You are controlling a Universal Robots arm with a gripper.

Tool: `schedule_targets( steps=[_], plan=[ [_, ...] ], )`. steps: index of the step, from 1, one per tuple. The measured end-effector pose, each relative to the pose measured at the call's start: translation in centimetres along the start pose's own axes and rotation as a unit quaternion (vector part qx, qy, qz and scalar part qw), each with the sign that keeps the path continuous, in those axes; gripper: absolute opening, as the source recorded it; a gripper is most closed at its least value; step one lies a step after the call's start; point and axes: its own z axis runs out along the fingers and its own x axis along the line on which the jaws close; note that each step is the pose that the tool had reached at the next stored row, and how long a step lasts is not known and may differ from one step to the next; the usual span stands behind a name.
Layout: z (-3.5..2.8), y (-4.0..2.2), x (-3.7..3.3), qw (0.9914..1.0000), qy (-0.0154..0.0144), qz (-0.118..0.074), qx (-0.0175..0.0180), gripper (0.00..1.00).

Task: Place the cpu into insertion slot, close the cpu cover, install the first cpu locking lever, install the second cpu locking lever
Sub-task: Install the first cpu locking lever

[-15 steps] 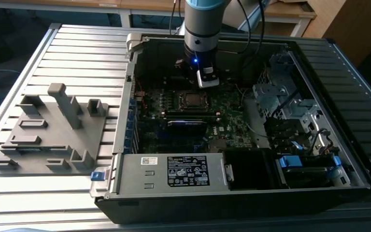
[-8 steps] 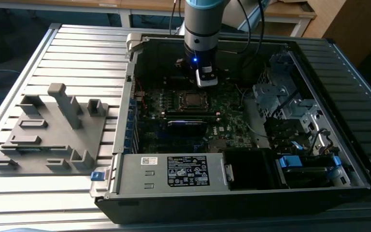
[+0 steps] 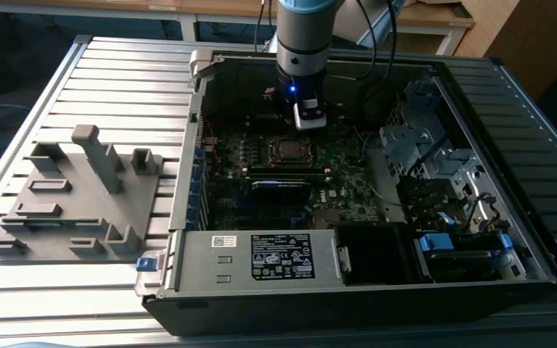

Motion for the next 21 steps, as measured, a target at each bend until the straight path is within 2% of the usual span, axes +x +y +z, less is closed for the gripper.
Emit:
schedule_targets(
  steps=[5,6,7,10,11,18,21],
  plan=[
    [0.04,0.15,0.07,1.00000,0.0004,0.000,-0.0010,0.10],
    [0.06,0.14,0.06,0.99999,0.0014,0.000,-0.0036,0.10],
    [0.08,0.12,0.06,0.99997,0.0024,0.001,-0.0076,0.10],
    [0.11,0.02,0.01,0.99985,0.0016,0.000,-0.0172,0.10],
    [0.11,0.00,0.01,0.99982,0.0018,0.000,-0.0187,0.10],
    [0.09,-0.05,-0.01,0.99981,0.0013,0.000,-0.0192,0.10],
    [-0.27,0.01,-0.01,0.99980,0.0016,0.000,-0.0197,0.10]
  ],
)
